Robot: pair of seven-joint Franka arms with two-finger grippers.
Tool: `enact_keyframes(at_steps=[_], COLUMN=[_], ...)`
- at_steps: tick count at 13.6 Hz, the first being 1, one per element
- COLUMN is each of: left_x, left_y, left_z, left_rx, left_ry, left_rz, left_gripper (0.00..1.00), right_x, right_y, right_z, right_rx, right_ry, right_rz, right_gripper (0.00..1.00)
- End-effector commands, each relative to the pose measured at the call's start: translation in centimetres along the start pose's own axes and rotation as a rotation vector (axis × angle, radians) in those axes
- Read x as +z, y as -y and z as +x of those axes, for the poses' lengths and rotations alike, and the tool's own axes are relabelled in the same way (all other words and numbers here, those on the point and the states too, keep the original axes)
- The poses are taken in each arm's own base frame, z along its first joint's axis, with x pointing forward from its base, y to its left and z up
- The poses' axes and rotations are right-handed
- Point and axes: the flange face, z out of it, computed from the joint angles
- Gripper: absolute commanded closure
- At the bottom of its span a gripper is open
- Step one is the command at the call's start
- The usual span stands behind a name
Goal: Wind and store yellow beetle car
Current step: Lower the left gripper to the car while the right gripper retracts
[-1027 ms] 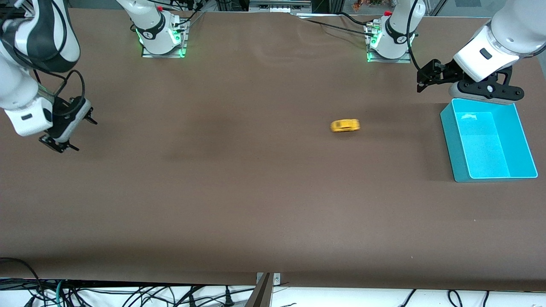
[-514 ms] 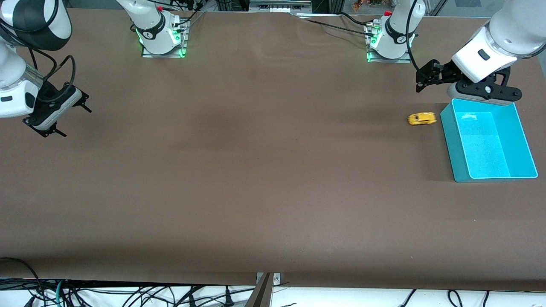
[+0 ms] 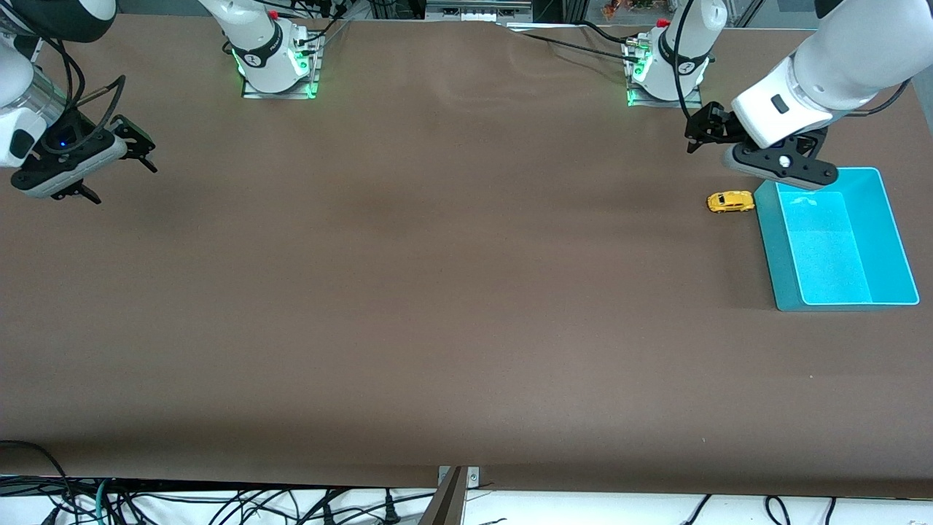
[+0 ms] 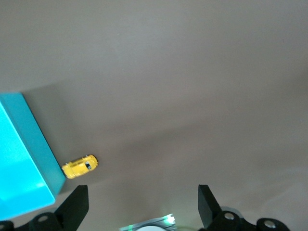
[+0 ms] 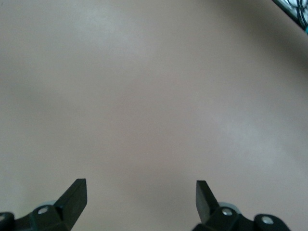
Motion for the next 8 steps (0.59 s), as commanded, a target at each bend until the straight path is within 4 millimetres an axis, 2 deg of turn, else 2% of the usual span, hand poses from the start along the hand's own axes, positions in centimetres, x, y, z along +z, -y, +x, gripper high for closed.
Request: enact_keyframes(at_steps=[1, 5, 8], left_x=[1.4, 4.2, 10.0], left_y=[0.8, 3.3, 5.9], left_z=[0.0, 0.4, -0.3], left_rx=[0.23, 0.501, 0.733], left_ry=[0.043, 0.05, 0.092], left_rz=[0.023, 0.039, 0.002], left_gripper=[0.0, 0.0, 0.0], right_x=[-1.4, -2.4, -3.1], right_y=[1.4, 3.0, 2.9], right_z=[0.1, 0.5, 0.3], right_rx=[0.157, 0.35, 0.384], right_ry=[0.012, -0.007, -0.015], right_rz=[0.022, 0.121, 0.144], right_gripper=[0.0, 0.0, 0.0])
